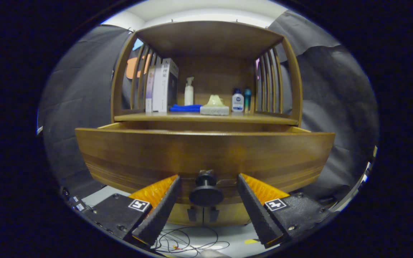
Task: Pull open the drawer, take out the items inside it, and place them on the countertop above the cabinet.
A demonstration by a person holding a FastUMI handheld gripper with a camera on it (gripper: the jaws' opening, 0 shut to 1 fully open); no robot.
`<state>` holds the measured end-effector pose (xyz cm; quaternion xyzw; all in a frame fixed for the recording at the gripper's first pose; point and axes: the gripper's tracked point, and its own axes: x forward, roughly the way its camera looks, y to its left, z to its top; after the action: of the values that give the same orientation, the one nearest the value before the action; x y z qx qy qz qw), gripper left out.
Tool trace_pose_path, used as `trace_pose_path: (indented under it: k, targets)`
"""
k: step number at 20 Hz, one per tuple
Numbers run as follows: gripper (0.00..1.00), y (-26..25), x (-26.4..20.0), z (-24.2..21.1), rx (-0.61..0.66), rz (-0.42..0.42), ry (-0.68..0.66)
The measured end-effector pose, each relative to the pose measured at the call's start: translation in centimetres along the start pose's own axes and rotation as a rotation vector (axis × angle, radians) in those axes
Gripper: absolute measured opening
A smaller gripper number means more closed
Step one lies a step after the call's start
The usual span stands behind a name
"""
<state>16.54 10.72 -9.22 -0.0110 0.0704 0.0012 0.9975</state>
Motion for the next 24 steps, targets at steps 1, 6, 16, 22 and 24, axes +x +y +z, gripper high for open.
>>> trace_pose_path:
  k: [1,6,16,22,24]
  targets:
    - [1.00,-0.1,0.8,0.0,-0.005,-0.001,0.019]
    - [1.00,0.5,2.6,0.4,-0.007,-0.017,0.002]
    - [1.00,0.8,6.6,1.5,-0.006,-0.017,-0.015]
    - [1.00,0.7,8.8,2.0,-0.006,-0.013,-0.013]
    - [1.00,0.7,9.4,2.1,-0.015,-0.014,-0.021]
